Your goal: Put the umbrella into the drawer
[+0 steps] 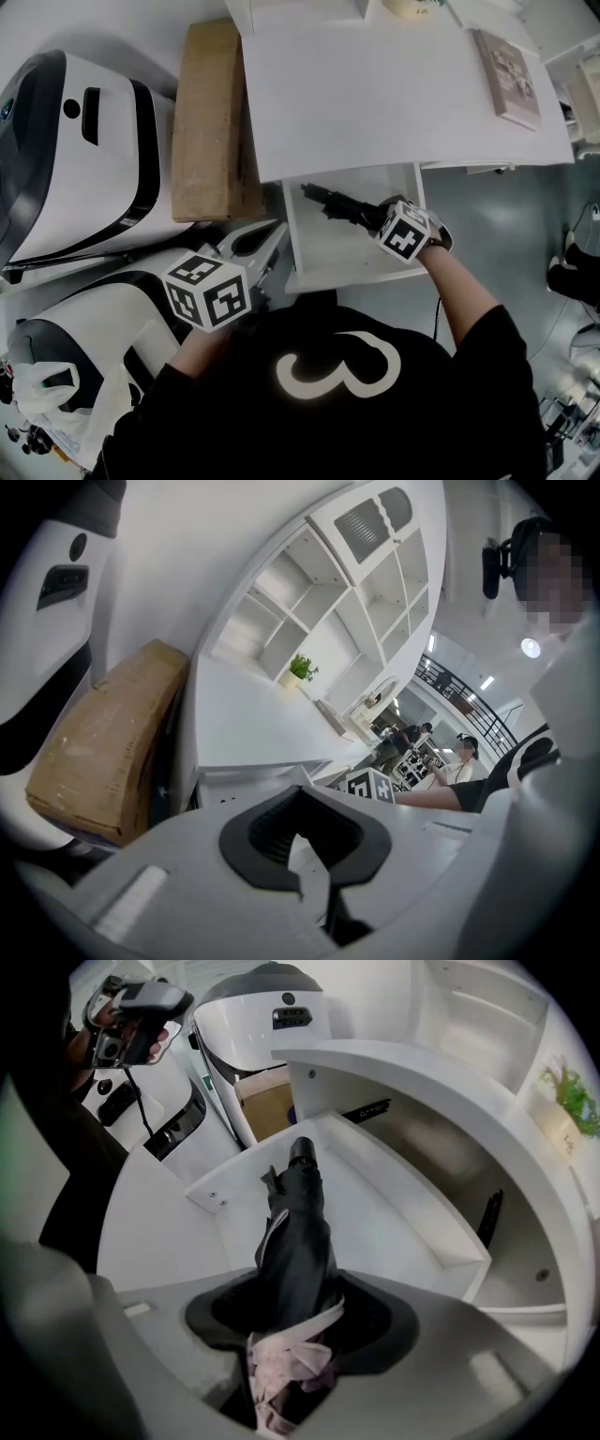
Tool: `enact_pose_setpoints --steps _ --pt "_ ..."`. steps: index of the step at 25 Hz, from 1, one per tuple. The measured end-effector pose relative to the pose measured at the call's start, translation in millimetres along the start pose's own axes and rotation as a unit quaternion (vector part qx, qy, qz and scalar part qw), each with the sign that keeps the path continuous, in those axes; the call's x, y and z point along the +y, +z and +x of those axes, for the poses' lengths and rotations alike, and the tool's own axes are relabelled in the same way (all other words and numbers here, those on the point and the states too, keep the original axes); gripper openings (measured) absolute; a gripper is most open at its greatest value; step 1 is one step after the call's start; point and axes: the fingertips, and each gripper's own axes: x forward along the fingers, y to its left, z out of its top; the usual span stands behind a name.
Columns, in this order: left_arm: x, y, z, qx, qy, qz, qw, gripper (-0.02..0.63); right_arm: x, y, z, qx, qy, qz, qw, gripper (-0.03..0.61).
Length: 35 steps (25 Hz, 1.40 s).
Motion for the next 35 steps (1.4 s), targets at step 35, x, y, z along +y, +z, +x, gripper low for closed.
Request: enact_pose_setpoints --steps 35 --pt "22.4 1.4 -5.0 -0.017 0.004 -0.018 0.9997 0.009 -10.8 -0.7 53.0 0.016 -0.002 0.032 0.999 0.302"
